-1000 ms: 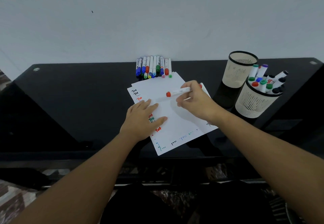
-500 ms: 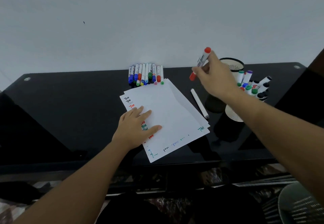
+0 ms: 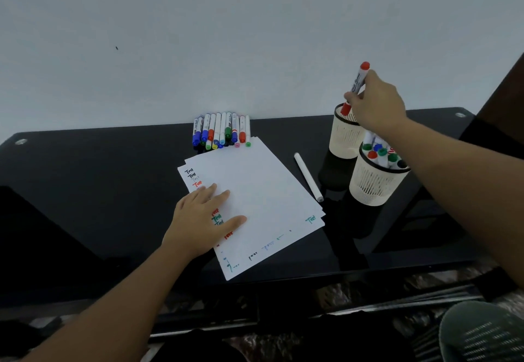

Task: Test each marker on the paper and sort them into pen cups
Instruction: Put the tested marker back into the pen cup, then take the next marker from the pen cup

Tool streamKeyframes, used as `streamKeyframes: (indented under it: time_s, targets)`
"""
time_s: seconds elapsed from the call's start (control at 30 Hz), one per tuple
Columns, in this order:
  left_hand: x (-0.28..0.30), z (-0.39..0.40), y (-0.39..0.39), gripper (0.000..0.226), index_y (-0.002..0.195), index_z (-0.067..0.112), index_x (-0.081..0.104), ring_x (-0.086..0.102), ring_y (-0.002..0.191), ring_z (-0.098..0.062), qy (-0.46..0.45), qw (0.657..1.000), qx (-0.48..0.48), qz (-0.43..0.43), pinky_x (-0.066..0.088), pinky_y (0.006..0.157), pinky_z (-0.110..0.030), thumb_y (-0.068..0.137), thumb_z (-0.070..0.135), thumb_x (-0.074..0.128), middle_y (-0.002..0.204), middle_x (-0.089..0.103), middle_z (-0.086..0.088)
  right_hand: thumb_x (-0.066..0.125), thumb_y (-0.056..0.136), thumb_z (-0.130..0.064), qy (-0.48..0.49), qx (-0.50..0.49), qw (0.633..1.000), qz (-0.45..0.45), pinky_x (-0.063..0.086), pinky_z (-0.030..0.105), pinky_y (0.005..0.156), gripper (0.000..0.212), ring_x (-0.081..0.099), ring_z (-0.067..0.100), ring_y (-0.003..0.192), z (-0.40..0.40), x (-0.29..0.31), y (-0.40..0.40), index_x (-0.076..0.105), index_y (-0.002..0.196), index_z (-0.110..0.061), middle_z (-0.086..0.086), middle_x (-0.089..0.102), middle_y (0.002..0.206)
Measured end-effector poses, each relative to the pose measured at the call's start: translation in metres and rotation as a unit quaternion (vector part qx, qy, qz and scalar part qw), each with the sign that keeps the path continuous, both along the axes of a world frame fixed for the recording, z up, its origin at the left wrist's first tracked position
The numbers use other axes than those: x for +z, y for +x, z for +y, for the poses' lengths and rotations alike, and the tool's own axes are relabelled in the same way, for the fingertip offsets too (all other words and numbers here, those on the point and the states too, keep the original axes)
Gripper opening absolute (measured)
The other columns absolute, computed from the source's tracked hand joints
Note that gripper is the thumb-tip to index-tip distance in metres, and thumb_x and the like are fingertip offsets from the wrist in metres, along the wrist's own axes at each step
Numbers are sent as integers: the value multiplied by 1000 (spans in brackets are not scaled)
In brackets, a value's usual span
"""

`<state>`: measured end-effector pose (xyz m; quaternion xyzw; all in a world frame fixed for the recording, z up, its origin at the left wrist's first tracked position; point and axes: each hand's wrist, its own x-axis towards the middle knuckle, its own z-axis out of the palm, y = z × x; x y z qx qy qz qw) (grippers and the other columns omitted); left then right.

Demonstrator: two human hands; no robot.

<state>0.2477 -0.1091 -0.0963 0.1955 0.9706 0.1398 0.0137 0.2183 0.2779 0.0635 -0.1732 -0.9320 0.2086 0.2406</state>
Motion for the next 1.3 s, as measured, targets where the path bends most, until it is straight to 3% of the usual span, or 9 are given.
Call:
streamKeyframes:
  time_s: [0.23, 0.43, 0.67, 0.87, 1.0, 1.13, 1.23, 1.3]
  targets:
    - [1, 1, -3, 101, 155, 43, 32, 11, 154, -13, 7, 1000, -1, 3, 5, 125, -44, 72, 100, 18, 167, 18, 12, 59, 100, -45, 8, -1, 998, -70, 50, 41, 77, 32, 61, 27, 92, 8, 0, -11, 55, 115, -16, 5, 62, 101]
    - [1, 1, -3, 103, 155, 43, 32, 12, 154, -15, 11, 1000, -1, 0, 6, 125, -46, 71, 100, 16, 167, 19, 11, 58, 98, -48, -4, -2, 997, -71, 47, 39, 73, 31, 60, 25, 93, 5, 1, -12, 57, 110, -20, 3, 61, 101]
    - [2, 1, -4, 102, 155, 43, 31, 12, 154, -15, 9, 1000, -1, -10, 7, 125, -46, 72, 100, 20, 167, 19, 11, 55, 102, -42, 87, 22, 994, -61, 49, 40, 77, 21, 62, 26, 90, -13, 4, -8, 60, 108, -23, 2, 66, 95]
    - [16, 1, -9, 91, 150, 44, 42, 17, 151, -18, 69, 995, 5, -78, 13, 124, -53, 72, 92, 46, 164, 27, 11, 51, 104, -39, 138, 86, 985, -48, 54, 45, 85, 18, 65, 25, 90, -47, 14, -4, 62, 104, -25, 0, 72, 96]
    - [31, -4, -19, 80, 149, 43, 44, 16, 150, -18, 83, 992, 11, -94, 18, 122, -52, 79, 77, 62, 162, 27, 7, 51, 103, -38, 149, 169, 971, -73, 49, 39, 86, 16, 63, 23, 95, -85, 6, -7, 64, 103, -29, -7, 71, 95]
    - [32, -15, -28, 87, 153, 41, 37, 13, 152, -23, 27, 997, 14, -75, 16, 122, -52, 80, 85, 50, 165, 22, 4, 52, 103, -32, 151, 248, 941, -171, 52, 38, 91, 19, 60, 18, 102, -116, -23, -17, 66, 116, -30, -11, 63, 103]
    - [21, -21, -27, 101, 154, 42, 36, 14, 152, -20, 19, 998, 5, -51, 12, 124, -50, 69, 97, 29, 165, 23, 6, 51, 105, -29, 138, 275, 925, -224, 53, 40, 95, 28, 59, 19, 107, -124, -52, -33, 60, 132, -32, -3, 64, 122]
    - [15, -22, -27, 100, 153, 43, 38, 14, 151, -18, 33, 999, 4, -31, 10, 124, -48, 69, 96, 26, 164, 24, 7, 50, 107, -26, 131, 273, 921, -247, 51, 42, 100, 35, 57, 22, 115, -125, -69, -46, 54, 140, -34, 2, 59, 133]
